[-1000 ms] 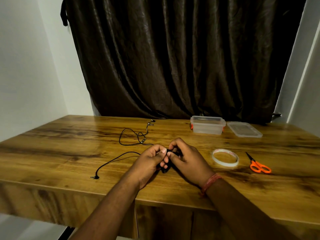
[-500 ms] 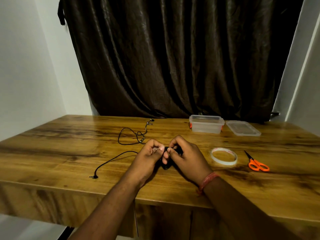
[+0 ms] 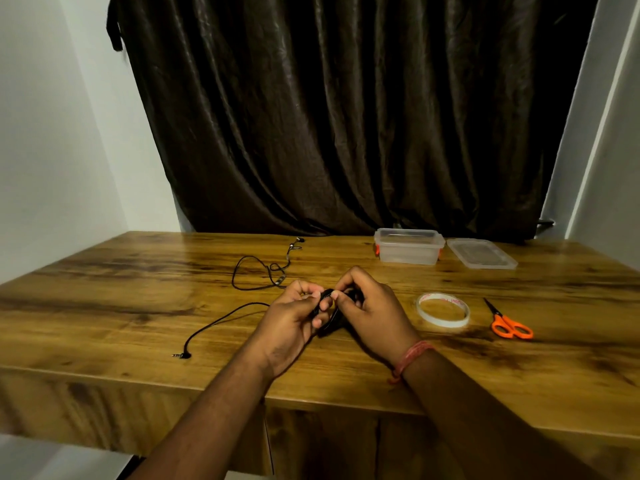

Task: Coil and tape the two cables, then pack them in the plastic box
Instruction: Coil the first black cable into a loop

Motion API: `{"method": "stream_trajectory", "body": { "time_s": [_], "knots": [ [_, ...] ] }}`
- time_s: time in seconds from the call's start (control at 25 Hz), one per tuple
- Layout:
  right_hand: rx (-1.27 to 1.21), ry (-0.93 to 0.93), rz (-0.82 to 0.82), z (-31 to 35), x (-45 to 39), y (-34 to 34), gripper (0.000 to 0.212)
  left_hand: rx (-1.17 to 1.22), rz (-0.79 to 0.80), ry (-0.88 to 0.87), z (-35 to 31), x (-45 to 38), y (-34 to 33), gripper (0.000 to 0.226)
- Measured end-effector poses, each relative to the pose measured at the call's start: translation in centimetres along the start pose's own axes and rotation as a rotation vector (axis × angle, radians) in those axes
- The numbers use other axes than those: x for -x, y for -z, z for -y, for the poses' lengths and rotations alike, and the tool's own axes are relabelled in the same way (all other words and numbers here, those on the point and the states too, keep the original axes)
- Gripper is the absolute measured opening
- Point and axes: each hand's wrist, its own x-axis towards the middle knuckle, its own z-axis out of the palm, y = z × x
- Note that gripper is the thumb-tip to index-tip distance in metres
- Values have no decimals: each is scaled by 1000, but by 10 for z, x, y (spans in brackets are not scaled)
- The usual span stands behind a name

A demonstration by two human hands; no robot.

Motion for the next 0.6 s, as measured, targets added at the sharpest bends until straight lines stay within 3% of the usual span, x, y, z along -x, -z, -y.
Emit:
{"method": "stream_trajectory", "body": {
  "time_s": [0.28,0.6],
  "knots": [
    [12,-13,-11,1,0,1,8,140,65,91,-6,3,1,8],
    [-23,-11,4,2,1,3,9,100,209,145,-7,3,9,24]
  ]
}}
